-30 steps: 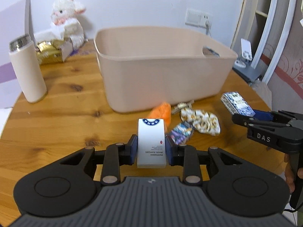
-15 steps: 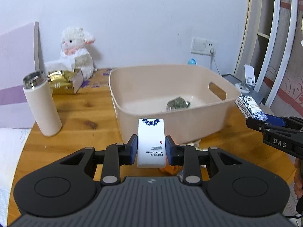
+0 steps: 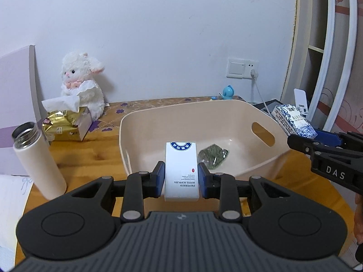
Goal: Organize objects
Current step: 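Lift both boxes over the basket and open both tools to release them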
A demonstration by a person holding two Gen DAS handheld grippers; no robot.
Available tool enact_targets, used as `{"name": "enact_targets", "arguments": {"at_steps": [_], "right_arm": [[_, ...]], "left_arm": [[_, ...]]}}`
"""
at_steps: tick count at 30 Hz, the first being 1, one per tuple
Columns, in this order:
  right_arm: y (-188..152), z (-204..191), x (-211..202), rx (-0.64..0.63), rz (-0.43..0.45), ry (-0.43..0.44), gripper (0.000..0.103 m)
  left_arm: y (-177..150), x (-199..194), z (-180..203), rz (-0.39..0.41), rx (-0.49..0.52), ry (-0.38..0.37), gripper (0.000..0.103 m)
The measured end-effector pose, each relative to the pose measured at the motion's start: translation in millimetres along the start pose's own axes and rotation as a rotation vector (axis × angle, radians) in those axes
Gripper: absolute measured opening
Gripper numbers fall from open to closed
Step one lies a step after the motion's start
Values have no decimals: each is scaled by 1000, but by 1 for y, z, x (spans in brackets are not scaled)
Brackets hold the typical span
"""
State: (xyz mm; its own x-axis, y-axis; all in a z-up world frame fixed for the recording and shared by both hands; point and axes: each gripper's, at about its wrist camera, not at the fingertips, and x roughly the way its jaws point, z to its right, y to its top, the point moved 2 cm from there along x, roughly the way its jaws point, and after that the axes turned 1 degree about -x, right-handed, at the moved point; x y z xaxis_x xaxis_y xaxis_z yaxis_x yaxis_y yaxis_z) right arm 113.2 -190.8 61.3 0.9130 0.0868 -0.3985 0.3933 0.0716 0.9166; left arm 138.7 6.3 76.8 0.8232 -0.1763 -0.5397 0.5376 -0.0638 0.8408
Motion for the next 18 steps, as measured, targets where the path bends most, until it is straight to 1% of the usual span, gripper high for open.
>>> {"name": "enact_targets", "arguments": {"at_steps": [5,9,18], "right_arm": [[8,-7,21,-16,-6,6,42],[11,-11,41,-27,-25,7,42],[3,-17,85,-45,-124,10,42]], "left_arm": [[12,33,-2,-18,0,24,33],[17,63,-5,-54,5,37,33],[11,111,-4,-151,48,51,33]]}}
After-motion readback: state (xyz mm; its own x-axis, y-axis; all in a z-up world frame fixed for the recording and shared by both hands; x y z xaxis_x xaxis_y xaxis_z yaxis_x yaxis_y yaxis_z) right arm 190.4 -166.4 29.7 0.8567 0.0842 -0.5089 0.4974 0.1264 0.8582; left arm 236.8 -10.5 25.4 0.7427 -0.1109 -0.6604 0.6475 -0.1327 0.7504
